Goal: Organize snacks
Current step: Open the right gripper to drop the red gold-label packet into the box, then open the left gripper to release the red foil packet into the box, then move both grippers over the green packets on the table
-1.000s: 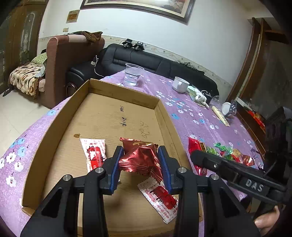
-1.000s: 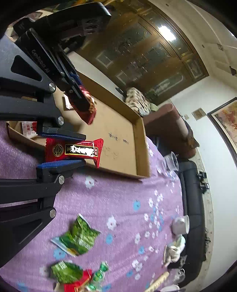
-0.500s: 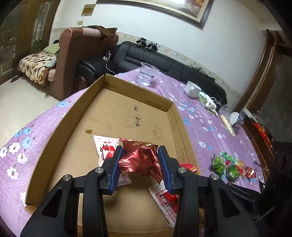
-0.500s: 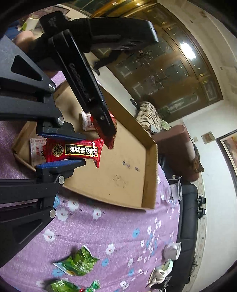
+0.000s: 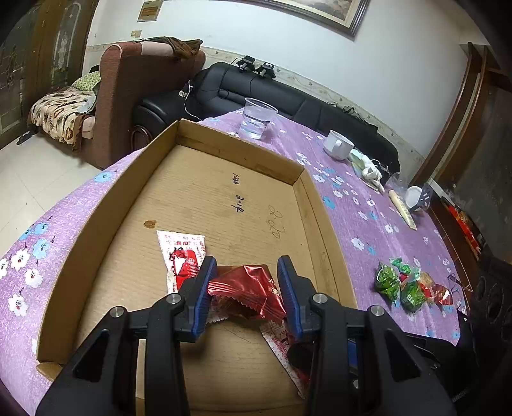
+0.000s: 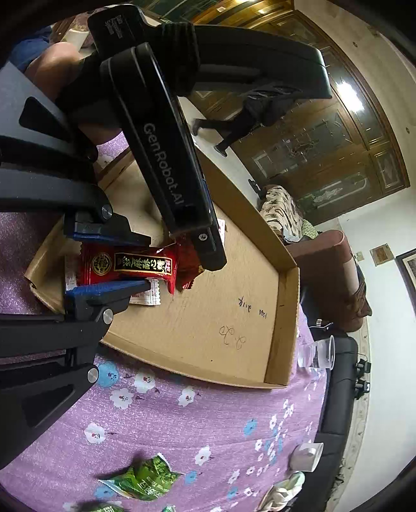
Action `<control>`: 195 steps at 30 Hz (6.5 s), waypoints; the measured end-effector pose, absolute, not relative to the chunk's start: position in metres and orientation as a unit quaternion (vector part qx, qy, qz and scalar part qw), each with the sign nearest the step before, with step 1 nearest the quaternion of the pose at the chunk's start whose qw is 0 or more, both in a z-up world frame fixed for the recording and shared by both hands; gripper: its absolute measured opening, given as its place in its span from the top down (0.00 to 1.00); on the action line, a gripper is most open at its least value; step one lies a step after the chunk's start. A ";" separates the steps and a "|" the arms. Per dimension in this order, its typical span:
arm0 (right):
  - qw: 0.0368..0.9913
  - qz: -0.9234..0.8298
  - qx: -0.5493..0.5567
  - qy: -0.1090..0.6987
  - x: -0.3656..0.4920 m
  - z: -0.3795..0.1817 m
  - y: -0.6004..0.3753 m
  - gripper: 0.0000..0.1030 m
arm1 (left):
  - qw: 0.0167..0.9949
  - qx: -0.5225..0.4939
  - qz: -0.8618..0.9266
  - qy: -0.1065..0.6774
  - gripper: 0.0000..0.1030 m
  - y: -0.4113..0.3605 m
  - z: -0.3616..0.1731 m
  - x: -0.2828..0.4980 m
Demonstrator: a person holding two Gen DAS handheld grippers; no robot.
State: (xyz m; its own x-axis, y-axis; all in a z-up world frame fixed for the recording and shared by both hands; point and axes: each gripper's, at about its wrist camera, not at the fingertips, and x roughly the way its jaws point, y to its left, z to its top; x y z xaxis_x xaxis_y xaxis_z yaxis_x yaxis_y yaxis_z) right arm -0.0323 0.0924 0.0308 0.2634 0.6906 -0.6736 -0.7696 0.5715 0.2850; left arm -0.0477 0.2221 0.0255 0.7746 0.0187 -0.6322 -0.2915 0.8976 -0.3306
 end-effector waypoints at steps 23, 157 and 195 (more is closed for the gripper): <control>0.820 0.432 -0.005 0.374 -0.025 0.047 0.066 0.65 | 0.926 -0.228 0.075 0.292 0.61 0.228 0.031 -0.058; 0.866 0.321 0.151 0.352 0.031 0.071 -0.101 0.38 | 0.933 -0.121 -0.005 0.338 0.58 0.114 0.061 -0.030; 0.866 0.319 0.155 0.352 0.031 0.072 -0.103 0.38 | 0.933 -0.121 -0.006 0.340 0.58 0.113 0.061 -0.028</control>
